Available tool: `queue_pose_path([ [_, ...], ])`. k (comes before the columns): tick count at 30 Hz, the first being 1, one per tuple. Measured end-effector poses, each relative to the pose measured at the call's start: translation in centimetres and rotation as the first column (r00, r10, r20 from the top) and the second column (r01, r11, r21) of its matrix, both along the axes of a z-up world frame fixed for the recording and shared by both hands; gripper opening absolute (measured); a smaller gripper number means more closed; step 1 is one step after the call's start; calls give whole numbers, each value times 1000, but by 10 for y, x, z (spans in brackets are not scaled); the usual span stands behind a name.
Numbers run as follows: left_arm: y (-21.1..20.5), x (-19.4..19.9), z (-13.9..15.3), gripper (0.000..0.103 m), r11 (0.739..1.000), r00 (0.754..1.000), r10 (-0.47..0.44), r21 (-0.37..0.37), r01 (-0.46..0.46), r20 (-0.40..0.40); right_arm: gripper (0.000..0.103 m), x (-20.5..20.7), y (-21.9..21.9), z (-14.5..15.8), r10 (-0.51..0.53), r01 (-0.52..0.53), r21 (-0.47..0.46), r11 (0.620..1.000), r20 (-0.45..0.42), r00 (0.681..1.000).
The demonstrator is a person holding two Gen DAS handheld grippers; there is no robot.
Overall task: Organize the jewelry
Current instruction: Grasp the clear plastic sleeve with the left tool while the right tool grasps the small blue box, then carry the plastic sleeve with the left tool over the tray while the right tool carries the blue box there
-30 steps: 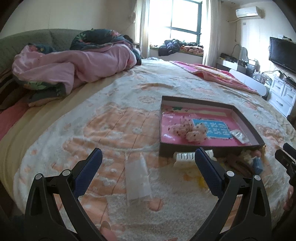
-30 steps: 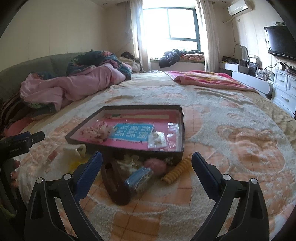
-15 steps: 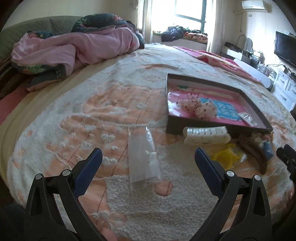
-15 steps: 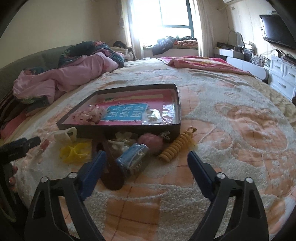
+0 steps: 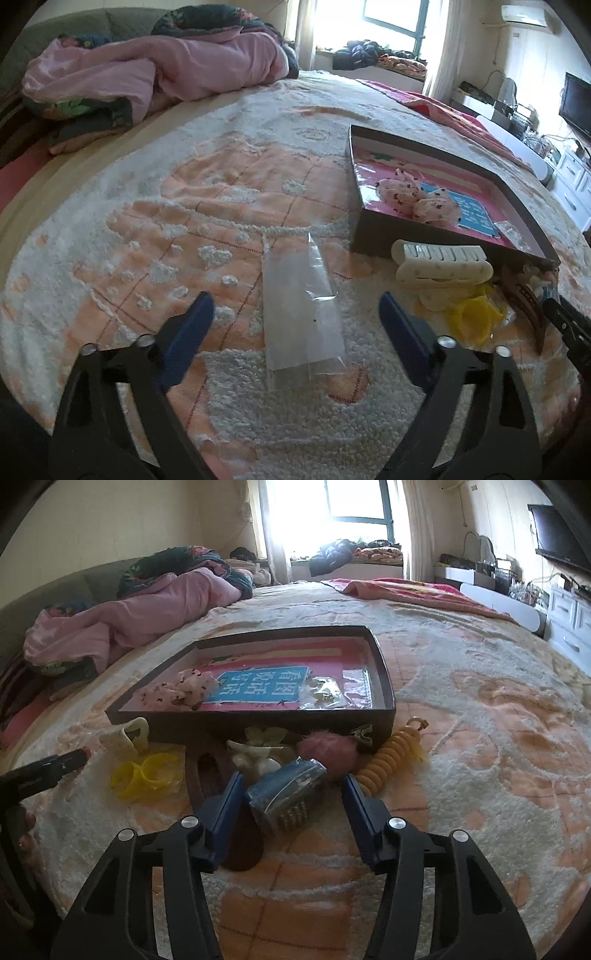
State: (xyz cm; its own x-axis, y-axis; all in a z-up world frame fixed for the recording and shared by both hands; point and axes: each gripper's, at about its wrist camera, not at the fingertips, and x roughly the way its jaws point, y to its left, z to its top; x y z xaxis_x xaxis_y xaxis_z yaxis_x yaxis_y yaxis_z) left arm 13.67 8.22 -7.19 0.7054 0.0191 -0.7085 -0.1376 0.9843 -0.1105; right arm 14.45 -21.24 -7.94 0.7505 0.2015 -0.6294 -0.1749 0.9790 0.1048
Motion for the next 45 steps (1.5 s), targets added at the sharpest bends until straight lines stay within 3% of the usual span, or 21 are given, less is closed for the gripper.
queue_pose_path([
  [5,0,9,-8,40,1000,999,5,-14,-5,-37,46,-1,0,0,8,-8,5,1000,-1,1000],
  [7,-1,9,-7,32,1000,999,-1,-9,1,-36,46,-2,0,0,9,-9,14,1000,-3,1000],
  [24,-16,-13,20,30,999,998,-45,20,45,47,46,-21,-1,17,67,-70,45,997,53,996],
  [30,-31,-23,35,30,997,993,-75,42,71,90,46,-25,-3,27,65,-69,49,996,83,994],
  [45,-80,-18,50,30,983,977,-184,42,180,112,46,-26,-20,47,33,-43,76,996,130,991],
])
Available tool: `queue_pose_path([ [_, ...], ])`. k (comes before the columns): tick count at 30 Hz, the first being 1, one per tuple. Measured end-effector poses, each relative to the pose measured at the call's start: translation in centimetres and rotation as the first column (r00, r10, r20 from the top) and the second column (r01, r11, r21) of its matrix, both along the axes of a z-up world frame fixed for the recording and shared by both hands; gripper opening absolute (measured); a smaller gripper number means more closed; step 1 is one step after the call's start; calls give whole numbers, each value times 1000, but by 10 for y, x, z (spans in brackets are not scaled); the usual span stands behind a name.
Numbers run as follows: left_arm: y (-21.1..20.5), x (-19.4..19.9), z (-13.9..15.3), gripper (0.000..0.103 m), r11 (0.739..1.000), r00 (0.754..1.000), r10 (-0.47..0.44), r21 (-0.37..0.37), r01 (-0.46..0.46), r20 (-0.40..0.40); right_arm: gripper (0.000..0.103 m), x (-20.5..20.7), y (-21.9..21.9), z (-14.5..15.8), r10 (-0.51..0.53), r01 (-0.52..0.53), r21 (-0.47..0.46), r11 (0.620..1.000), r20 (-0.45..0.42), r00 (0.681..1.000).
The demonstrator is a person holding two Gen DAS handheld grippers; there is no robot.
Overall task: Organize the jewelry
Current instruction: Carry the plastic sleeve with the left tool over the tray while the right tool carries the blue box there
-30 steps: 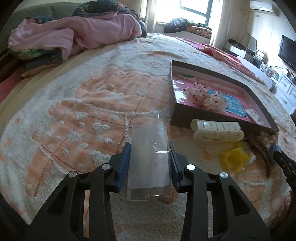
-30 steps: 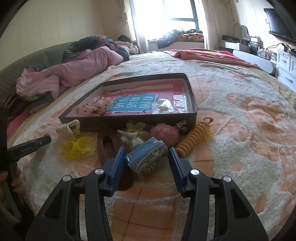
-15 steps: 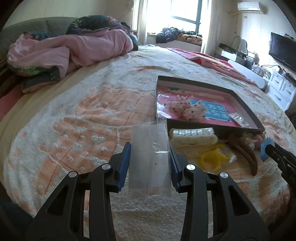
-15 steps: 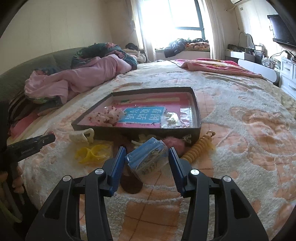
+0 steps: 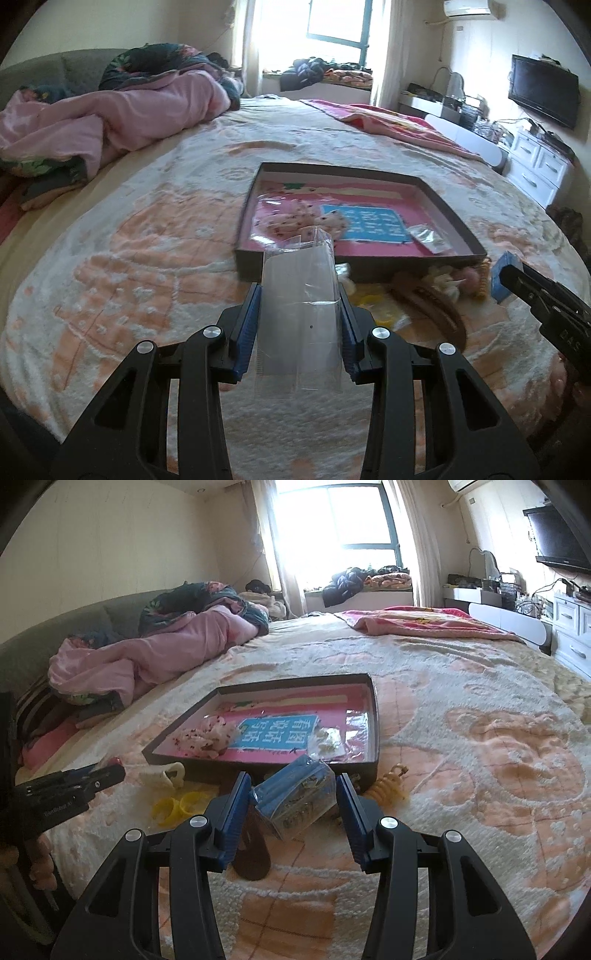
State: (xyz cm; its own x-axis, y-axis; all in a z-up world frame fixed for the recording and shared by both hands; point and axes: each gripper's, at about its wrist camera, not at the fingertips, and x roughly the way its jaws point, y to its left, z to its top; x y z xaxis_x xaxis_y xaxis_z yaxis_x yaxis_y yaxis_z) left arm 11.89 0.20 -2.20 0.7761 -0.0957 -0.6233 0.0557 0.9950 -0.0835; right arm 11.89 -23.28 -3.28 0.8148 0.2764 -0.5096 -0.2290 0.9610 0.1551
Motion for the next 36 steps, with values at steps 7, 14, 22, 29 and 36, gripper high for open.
queue_pose_path([
  [7,-22,10,3,30,999,999,-49,3,49,7,46,3,-7,5,-12,12,5,1000,11,1000],
  [14,-38,24,5,30,996,996,-93,16,92,18,46,9,-20,13,-47,47,7,999,33,998],
  [22,-51,40,11,30,992,992,-121,25,120,33,46,20,-33,16,-90,90,10,996,35,995],
  [29,-56,56,16,30,992,991,-125,25,124,46,46,32,-39,22,-107,107,9,994,43,993],
  [36,-58,77,19,30,992,991,-122,32,120,48,46,49,-37,28,-99,99,2,995,46,994],
])
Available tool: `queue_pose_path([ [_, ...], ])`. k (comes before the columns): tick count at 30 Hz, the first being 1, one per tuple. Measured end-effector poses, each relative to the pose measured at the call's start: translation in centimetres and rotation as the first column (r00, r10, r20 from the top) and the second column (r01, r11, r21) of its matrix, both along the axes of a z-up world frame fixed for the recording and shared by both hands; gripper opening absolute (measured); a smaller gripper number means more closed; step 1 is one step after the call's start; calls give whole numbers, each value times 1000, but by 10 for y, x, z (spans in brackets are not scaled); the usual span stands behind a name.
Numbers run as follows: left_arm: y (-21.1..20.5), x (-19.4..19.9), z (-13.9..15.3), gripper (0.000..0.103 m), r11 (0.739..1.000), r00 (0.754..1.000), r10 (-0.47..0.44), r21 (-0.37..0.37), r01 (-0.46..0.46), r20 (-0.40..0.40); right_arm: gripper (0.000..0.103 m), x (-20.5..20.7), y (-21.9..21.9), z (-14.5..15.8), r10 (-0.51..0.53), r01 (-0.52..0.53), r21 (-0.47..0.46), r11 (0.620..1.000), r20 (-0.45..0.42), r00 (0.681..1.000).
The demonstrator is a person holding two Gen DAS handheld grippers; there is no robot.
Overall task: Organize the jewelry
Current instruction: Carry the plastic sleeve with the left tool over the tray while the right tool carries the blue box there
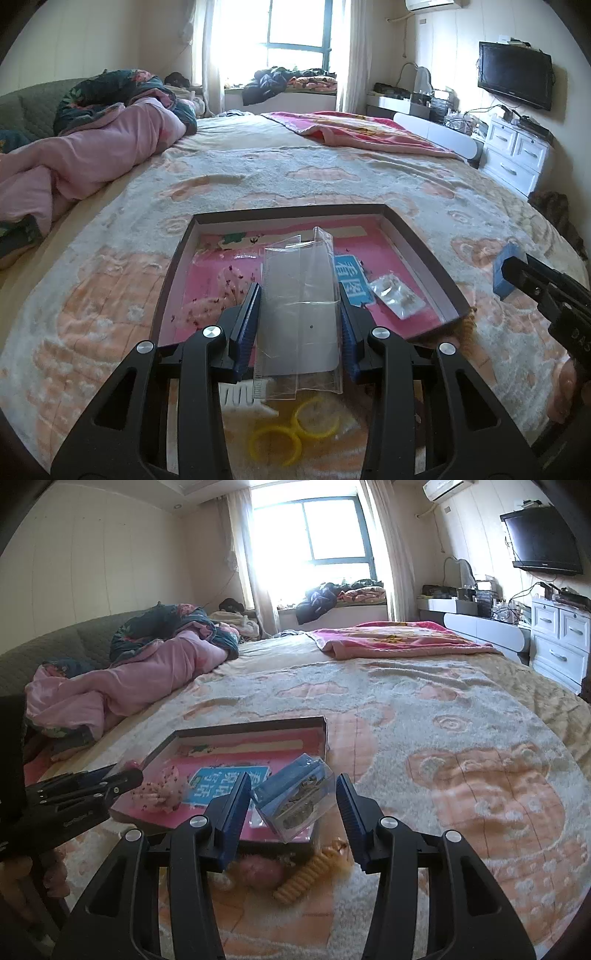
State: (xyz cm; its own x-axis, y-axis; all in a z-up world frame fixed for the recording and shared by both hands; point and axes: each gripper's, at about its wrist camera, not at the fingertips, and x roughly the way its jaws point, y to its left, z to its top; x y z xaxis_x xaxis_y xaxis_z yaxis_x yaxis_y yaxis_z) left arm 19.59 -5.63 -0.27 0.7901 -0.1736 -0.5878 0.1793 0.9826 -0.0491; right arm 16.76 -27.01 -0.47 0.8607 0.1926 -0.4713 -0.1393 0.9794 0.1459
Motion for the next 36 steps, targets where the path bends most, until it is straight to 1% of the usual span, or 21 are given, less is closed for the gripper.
queue_pose_path([
  [8,0,23,-6,30,1000,1000,4,0,-4,-17,46,24,7,-2,16,-17,-23,1000,-19,1000],
  [15,2,37,-22,30,1000,998,17,9,-16,-66,46,46,13,-2,29,-29,-36,999,-19,999],
  [20,-1,43,-30,30,1000,995,-6,8,7,-95,46,62,17,-5,44,-46,-58,997,-36,998],
  [24,-6,44,-33,30,999,996,-16,39,20,-87,46,79,22,-13,66,-71,-59,996,-79,995],
  [31,-11,49,-41,30,997,992,-48,48,54,-114,46,102,31,-26,89,-99,-63,993,-140,986],
  [36,-14,51,-47,30,996,991,-56,61,64,-123,46,115,38,-36,104,-120,-91,989,-170,980],
])
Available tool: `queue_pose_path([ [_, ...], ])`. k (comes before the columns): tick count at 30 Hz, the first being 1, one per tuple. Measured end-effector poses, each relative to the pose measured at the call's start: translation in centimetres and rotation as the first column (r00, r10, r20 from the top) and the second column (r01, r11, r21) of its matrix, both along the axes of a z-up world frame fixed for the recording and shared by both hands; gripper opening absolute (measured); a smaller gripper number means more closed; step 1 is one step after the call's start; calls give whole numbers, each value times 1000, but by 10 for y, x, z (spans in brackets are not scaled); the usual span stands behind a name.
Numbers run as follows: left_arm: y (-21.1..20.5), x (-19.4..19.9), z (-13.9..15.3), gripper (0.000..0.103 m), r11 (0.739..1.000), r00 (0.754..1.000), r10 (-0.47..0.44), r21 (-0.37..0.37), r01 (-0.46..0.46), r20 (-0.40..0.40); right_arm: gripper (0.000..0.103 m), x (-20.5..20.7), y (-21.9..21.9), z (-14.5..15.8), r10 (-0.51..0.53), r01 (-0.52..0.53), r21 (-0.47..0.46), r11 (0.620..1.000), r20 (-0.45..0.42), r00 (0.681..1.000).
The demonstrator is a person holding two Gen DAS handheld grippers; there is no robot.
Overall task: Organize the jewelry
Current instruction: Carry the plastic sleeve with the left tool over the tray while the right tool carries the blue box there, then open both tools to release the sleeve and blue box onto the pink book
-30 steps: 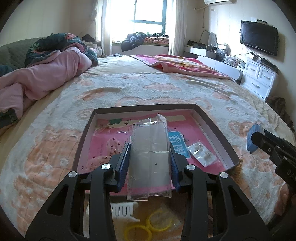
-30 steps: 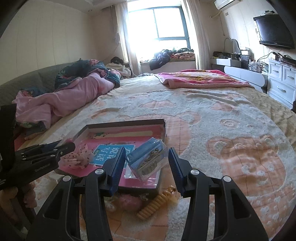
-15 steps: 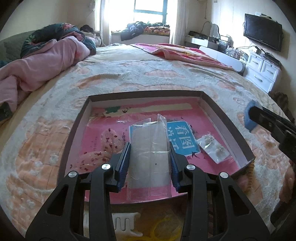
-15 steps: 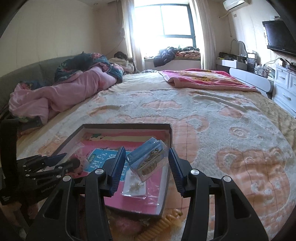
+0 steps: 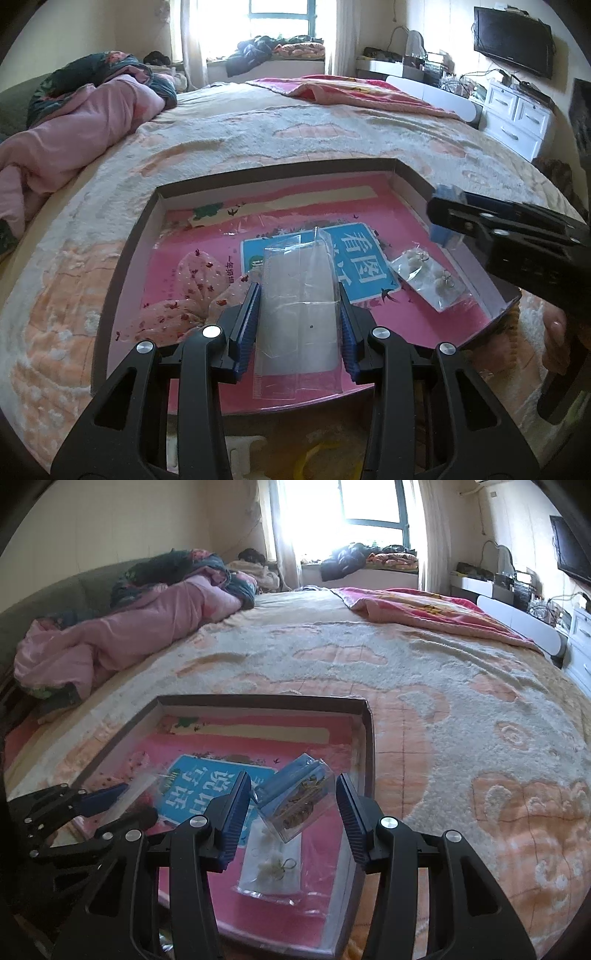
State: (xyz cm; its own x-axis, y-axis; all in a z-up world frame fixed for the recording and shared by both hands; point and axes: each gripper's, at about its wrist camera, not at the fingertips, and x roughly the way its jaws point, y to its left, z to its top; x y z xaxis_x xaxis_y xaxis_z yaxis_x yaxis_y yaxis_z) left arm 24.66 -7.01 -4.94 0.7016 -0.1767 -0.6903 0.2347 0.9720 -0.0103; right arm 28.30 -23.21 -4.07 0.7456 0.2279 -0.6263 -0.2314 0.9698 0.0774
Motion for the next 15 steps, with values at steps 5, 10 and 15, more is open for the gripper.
queue_pose_path([
  [5,-1,3,-5,31,1000,1000,-6,-1,6,-16,46,10,3,-8,5,-6,-11,1000,-27,1000],
  [10,-2,6,-8,31,1000,1000,-11,-9,11,-29,46,16,7,-13,20,-21,-36,999,-45,999],
  [15,-3,6,-10,31,1000,999,-12,-7,12,-33,47,19,7,-15,14,-16,-38,999,-50,999],
])
